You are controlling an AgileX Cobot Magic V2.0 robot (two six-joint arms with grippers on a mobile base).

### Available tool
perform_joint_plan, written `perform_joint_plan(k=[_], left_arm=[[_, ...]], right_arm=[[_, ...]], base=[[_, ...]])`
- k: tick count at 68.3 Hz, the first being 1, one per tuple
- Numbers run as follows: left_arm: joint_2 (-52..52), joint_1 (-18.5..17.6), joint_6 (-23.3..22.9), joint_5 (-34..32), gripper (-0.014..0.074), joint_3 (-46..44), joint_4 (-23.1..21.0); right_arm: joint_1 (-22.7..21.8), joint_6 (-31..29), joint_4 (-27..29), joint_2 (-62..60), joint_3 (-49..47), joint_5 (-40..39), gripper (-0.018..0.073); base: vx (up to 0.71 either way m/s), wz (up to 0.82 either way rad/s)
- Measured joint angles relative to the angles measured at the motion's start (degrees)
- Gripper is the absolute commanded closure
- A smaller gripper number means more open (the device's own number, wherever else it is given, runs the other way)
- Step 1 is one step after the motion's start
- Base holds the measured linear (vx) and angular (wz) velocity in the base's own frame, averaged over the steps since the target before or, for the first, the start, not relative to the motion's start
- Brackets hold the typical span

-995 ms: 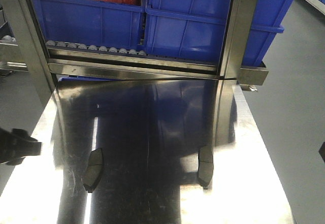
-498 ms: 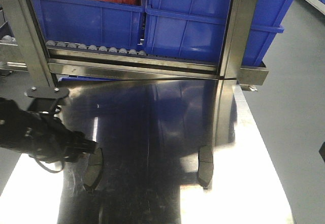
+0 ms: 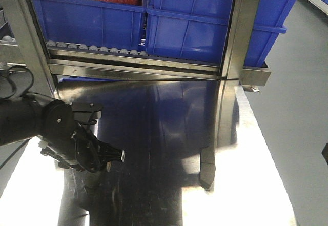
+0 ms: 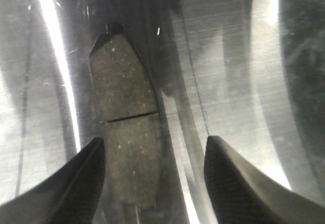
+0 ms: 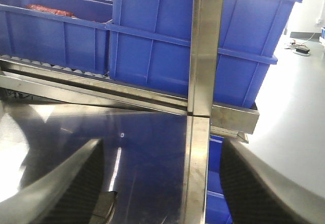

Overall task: Move and align brake pads A on conveyor
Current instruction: 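Lower the left gripper onto the brake pad nearest the left arm, then close the left gripper on the pad and lift it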

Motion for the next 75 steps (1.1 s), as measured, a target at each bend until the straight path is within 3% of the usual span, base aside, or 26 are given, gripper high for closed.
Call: perform_joint_plan(k=[21,31,55,65,75], left_arm=[[4.2,0.0,-3.6,0.1,0.0118,-2.4,1.8],[5.9,0.0,-6.7,1.0,0.0117,-3.5,4.1],[7.6,0.0,-10.0,1.5,0.0123,-4.4,4.8],[7.8,-0.1,-10.1,1.7,0.0216,-4.5,5.1],[7.8,-0.1,-10.0,2.4,0.0451,-4.6,5.9]], right_arm=[[0.0,0.0,0.0,0.0,0.0,0.0,0.0088],[0.0,0.0,0.0,0.0,0.0,0.0,0.0088],[0.0,0.0,0.0,0.0,0.0,0.0,0.0088],[0.0,0.0,0.0,0.0,0.0,0.0,0.0088],[0.0,0.0,0.0,0.0,0.0,0.0,0.0088]], base=[[0.00,0.00],[0.00,0.00],[0.00,0.00],[0.00,0.00],[0.00,0.00]])
